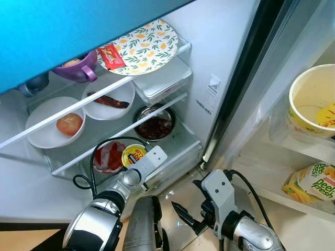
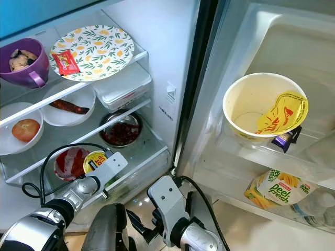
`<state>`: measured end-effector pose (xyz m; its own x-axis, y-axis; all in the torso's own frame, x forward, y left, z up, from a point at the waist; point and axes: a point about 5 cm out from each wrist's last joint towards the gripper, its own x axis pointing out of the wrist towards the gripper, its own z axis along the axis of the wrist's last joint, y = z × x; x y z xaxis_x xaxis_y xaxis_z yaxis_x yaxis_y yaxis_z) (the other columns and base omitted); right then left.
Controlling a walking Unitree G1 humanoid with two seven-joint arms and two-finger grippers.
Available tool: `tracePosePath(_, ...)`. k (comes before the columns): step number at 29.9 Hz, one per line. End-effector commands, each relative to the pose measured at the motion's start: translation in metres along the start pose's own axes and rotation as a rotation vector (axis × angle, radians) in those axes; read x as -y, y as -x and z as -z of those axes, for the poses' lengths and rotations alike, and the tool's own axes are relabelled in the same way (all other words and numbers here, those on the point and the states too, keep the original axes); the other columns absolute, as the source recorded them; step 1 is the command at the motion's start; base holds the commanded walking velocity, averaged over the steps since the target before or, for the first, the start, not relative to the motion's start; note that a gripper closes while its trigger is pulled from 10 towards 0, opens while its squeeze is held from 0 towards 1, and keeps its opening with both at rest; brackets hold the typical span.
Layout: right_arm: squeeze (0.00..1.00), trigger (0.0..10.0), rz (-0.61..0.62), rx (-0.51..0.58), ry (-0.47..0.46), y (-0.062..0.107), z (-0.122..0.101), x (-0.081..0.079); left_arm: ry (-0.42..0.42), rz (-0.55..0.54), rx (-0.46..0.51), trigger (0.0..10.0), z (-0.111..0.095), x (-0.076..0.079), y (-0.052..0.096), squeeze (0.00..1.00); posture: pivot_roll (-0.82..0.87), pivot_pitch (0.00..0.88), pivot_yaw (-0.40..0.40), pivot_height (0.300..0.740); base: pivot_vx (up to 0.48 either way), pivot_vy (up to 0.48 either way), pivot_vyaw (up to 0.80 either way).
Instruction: Restocking fridge
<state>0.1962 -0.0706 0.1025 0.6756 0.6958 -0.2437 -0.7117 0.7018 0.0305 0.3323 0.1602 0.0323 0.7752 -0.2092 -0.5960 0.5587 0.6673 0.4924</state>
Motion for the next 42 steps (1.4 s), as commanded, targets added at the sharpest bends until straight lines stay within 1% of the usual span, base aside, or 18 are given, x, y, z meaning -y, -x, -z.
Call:
tracePosePath(1,0.0,10.0,0.005,-0.009,-0.021,0.001,0.002,-0.002,0.03,0.021,-0.056,10.0,0.019,0.006,0.003,1.0,-0.22,0.384,0.032,0.582,0.0,0.0,0.0)
tracePosePath(3,0.0,10.0,0.006,0.003,-0.029,0.0,-0.001,-0.002,0.021,0.018,-0.053,10.0,0.018,0.006,0.003,1.0,-0.22,0.381,0.033,0.582,0.0,0.0,0.0)
tracePosePath(4,0.0,10.0,0.006,0.006,-0.031,0.0,-0.001,-0.002,0.013,0.013,-0.052,10.0,0.018,0.005,0.003,0.78,-0.22,0.381,0.034,0.582,0.0,0.0,0.0)
tracePosePath(5,0.0,10.0,0.006,0.006,-0.031,0.0,-0.001,-0.002,0.013,0.013,-0.052,10.0,0.018,0.005,0.003,0.78,-0.22,0.381,0.034,0.582,0.0,0.0,0.0)
tracePosePath(6,0.0,10.0,0.007,0.008,-0.033,0.0,-0.002,-0.002,0.006,0.007,-0.051,10.0,0.017,0.004,0.003,0.1,-0.22,0.378,0.035,0.582,0.0,0.0,0.0)
tracePosePath(7,0.0,10.0,0.007,0.01,-0.034,0.0,-0.002,-0.002,0.003,0.003,-0.049,10.0,0.017,0.003,0.003,0.1,-0.22,0.378,0.035,0.582,0.0,0.0,0.0)
tracePosePath(8,0.0,10.0,0.008,0.011,-0.034,0.0,-0.002,-0.002,0.0,-0.002,-0.044,10.0,0.015,0.002,0.003,0.0,-0.22,0.375,0.035,0.582,0.0,0.0,0.0)
tracePosePath(18,0.0,10.0,0.008,0.021,-0.032,-0.005,-0.003,0.004,0.016,0.014,0.06,10.0,-0.005,0.0,0.0,0.0,-0.19,0.336,0.046,0.582,0.0,0.0,0.0)
tracePosePath(19,0.0,10.0,0.005,0.031,-0.033,-0.009,-0.005,0.005,0.035,0.051,0.109,10.0,-0.011,0.003,0.0,0.0,-0.18,0.324,0.048,0.582,0.0,0.0,0.0)
tracePosePath(21,0.0,10.0,0.003,0.034,-0.028,-0.011,-0.005,0.006,0.026,0.077,0.128,10.0,-0.012,0.006,0.001,0.0,-0.18,0.316,0.05,0.582,0.0,0.0,0.0)
tracePosePath(23,0.0,10.0,0.002,0.036,-0.026,-0.011,-0.006,0.006,0.009,0.086,0.13,10.0,-0.011,0.008,0.001,0.0,-0.18,0.316,0.05,0.582,0.0,0.0,0.0)
tracePosePath(24,0.0,10.0,-0.002,0.044,-0.03,-0.014,-0.007,0.007,-0.021,0.121,0.131,10.0,-0.004,0.013,0.003,0.0,-0.16,0.297,0.055,0.582,0.0,0.0,0.0)
tracePosePath(25,0.0,10.0,-0.002,0.044,-0.03,-0.014,-0.007,0.007,-0.021,0.121,0.131,10.0,-0.004,0.013,0.003,0.0,-0.16,0.297,0.055,0.582,0.0,0.0,0.0)
tracePosePath(26,0.0,10.0,-0.007,0.05,-0.03,-0.016,-0.007,0.007,-0.05,0.155,0.128,10.0,0.003,0.016,0.005,0.0,-0.15,0.289,0.061,0.582,0.0,0.0,0.0)
tracePosePath(31,0.0,10.0,-0.008,0.05,-0.029,-0.017,-0.007,0.008,-0.056,0.163,0.126,10.0,0.005,0.017,0.006,0.0,-0.15,0.286,0.061,0.582,0.0,0.0,0.0)
tracePosePath(35,0.0,10.0,-0.012,0.054,-0.032,-0.02,-0.006,0.01,-0.093,0.198,0.124,10.0,0.021,0.019,0.012,0.0,-0.14,0.266,0.069,0.582,0.0,0.0,0.0)
tracePosePath(37,0.0,10.0,-0.013,0.06,-0.033,-0.021,-0.007,0.011,-0.114,0.2,0.123,10.0,0.029,0.018,0.016,0.0,-0.13,0.261,0.068,0.582,0.0,0.0,0.0)
tracePosePath(42,0.0,10.0,-0.016,0.066,-0.035,-0.021,-0.007,0.011,-0.128,0.155,0.135,10.0,0.028,0.012,0.016,0.0,-0.13,0.26,0.068,0.582,0.0,0.0,0.0)
